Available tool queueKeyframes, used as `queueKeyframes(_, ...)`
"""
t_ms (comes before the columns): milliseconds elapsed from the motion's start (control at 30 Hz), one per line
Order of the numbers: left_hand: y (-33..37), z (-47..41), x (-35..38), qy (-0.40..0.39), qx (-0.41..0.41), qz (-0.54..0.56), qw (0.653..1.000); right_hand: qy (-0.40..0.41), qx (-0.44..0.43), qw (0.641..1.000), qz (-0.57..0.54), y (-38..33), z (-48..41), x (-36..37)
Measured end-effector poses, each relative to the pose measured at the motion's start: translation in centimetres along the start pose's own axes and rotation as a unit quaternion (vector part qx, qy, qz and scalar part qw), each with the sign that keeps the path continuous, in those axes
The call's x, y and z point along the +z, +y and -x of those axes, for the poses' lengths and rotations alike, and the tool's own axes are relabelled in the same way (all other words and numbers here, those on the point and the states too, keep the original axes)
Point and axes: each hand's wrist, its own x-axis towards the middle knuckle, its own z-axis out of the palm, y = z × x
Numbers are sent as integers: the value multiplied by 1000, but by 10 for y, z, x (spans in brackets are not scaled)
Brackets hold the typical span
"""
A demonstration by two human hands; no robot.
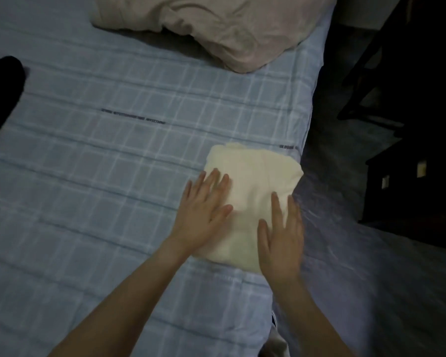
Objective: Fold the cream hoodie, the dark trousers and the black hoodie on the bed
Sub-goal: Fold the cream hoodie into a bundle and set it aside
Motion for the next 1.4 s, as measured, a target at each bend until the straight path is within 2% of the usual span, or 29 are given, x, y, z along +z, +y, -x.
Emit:
queueKeyframes(100, 8, -18, 23, 17, 36, -37, 999, -37, -64, 994, 75, -13, -23, 23)
queueKeyframes(200, -4, -24, 60, 31, 53, -90, 994, -75, -67, 991, 93, 10, -34, 58)
queueKeyframes(333, -30, -28, 94, 55, 77, -125, 988, -45, -85, 989, 115, 34, -36, 97)
queueKeyframes(467, -37, -31, 98, 59, 86, -116, 988, -33, -93, 987, 126, 37, -37, 104)
queueKeyframes(667, -5, -32, 45, -40, 31, -70, 996, -148, -64, 984, 70, 10, -49, 50)
queueKeyframes(733, 6, -30, 7, -68, 34, -15, 997, -151, -69, 985, 48, -7, -48, 14)
queueKeyframes(800, 17, -16, -42, -50, 37, 39, 997, -121, -70, 990, 36, -33, -34, -26)
queueKeyframes(900, 31, 38, -117, 36, 44, 61, 996, -74, -103, 991, 34, -83, 14, -79)
queueKeyframes(1033, 49, 147, -200, 97, 90, 57, 990, -16, -163, 986, 30, -148, 112, -142)
queueKeyframes(1200, 44, 290, -251, 157, 116, 99, 976, 52, -199, 976, 69, -195, 255, -172)
queueKeyframes(1300, 37, 364, -247, 130, 142, 77, 978, 79, -218, 966, 111, -198, 325, -171)
queueKeyframes(1400, 34, 428, -233, 68, 169, 38, 983, 56, -220, 962, 154, -189, 386, -163)
